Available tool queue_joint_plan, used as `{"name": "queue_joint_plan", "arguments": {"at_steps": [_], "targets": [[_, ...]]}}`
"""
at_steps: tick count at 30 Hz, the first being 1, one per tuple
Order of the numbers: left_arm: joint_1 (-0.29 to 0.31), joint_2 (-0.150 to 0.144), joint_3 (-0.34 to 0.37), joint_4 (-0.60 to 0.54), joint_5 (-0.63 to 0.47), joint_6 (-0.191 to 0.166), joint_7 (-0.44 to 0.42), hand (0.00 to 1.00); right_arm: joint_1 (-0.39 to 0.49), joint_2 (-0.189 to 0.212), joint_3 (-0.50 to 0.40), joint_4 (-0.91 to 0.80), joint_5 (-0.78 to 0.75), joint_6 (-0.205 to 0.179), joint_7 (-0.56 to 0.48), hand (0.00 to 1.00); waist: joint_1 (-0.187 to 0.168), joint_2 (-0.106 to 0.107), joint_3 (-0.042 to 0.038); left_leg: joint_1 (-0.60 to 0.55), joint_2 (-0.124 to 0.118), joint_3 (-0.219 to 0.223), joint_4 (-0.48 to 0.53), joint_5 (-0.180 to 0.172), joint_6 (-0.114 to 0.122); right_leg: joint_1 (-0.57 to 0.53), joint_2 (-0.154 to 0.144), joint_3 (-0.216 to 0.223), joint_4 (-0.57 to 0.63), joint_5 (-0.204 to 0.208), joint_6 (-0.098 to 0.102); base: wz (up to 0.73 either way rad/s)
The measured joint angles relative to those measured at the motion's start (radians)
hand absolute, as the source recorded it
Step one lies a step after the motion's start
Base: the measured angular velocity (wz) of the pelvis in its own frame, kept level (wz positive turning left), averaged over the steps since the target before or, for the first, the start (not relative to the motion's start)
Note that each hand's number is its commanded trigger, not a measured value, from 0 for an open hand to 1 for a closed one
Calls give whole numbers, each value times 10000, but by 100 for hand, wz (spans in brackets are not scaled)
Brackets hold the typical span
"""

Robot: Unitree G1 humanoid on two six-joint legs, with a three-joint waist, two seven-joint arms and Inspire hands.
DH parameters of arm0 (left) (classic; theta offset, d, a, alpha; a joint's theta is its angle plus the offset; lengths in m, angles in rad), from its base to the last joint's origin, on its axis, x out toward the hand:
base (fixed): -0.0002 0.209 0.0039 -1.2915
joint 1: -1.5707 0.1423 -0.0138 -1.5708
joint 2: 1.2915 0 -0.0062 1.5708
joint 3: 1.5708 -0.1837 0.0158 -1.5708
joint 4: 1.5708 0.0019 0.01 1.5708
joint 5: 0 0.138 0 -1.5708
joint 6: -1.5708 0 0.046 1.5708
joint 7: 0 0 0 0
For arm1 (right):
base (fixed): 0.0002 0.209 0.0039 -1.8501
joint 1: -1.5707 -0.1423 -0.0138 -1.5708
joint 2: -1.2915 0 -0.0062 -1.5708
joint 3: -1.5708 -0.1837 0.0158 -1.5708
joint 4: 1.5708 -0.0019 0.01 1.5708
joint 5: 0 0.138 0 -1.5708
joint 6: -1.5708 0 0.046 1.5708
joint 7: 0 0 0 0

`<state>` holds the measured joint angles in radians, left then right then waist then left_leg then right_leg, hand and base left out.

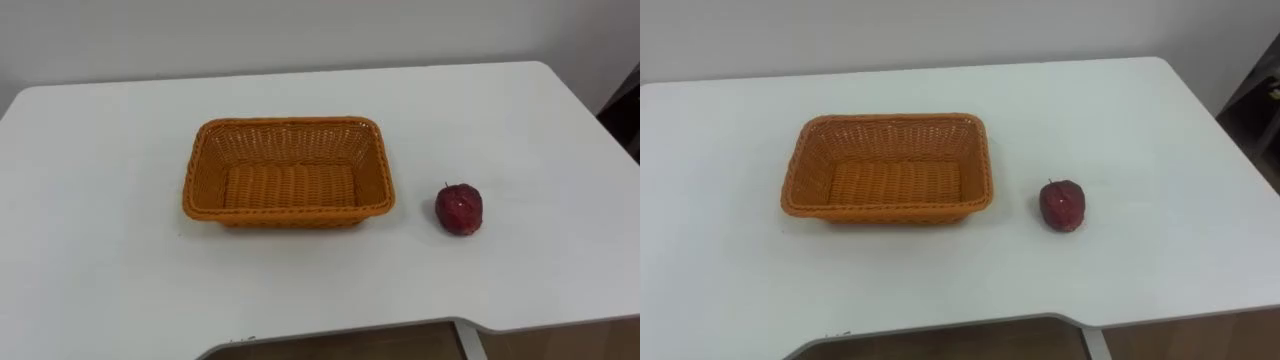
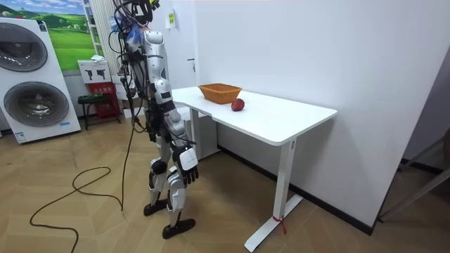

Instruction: Pick and place apple

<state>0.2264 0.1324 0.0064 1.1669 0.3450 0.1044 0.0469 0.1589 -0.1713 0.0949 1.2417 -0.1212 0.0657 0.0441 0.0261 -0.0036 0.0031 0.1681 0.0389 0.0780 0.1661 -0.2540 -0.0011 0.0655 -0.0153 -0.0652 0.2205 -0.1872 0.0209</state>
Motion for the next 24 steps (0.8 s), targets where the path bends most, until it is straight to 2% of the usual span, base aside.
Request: {"name": "queue_joint_plan", "arguments": {"at_steps": [8,11,14,16,17,19,20,22,23,24], "targets": [[-81,0,-4,-10,-26,54,69,0,-3,25,9,29,139,10,-161,0,11,-22,1,3,0,11,-4,0,0,-15,12,69,20,0,0,0],[-167,6,82,13,-20,42,203,0,41,27,2,180,1220,17,-476,0,9,-42,10,8,0,36,-11,0,0,-42,12,78,67,0,0,-1],[-142,5,108,125,-210,-23,384,0,144,46,-215,403,3015,13,-964,0,-20,-29,24,0,0,70,0,0,0,-117,13,116,166,-1,-2,-5],[-142,-12,302,163,-269,-47,397,0,208,135,-1159,334,5249,-29,-1380,0,-172,-41,35,-6,3,87,-2,0,0,-129,20,127,168,-4,-8,-2],[-126,-21,410,177,-261,-50,402,0,192,145,-1443,269,5820,-53,-1462,0,-214,-70,47,9,3,103,-7,0,0,-132,22,143,174,-7,-11,-7],[15,-44,1115,139,-233,-260,528,0,153,161,-2698,-194,7887,-305,-1796,0,-282,-50,52,112,14,249,-21,-1,-2,-121,53,284,214,-9,-15,-16],[61,-41,1249,93,-238,-318,598,0,144,161,-2954,-362,8473,-374,-1895,0,-306,-43,57,136,15,279,-29,-1,-2,-118,58,315,220,-9,-15,-13],[355,-17,1677,-345,-282,-455,784,0,85,164,-3955,-1374,10288,-505,-2384,0,-579,-33,57,170,10,289,-39,-2,-2,-149,54,319,177,-10,-14,-2],[432,-7,1754,-454,-288,-489,810,0,61,160,-4150,-1623,10640,-579,-2506,0,-643,-32,56,170,10,291,-39,-2,-2,-148,54,318,178,-10,-13,0],[498,44,1817,-498,-304,-586,893,0,-15,146,-4437,-1996,11236,-821,-2775,0,-736,-34,55,173,10,291,-35,-2,-2,-149,57,322,176,-10,-13,0]]}}
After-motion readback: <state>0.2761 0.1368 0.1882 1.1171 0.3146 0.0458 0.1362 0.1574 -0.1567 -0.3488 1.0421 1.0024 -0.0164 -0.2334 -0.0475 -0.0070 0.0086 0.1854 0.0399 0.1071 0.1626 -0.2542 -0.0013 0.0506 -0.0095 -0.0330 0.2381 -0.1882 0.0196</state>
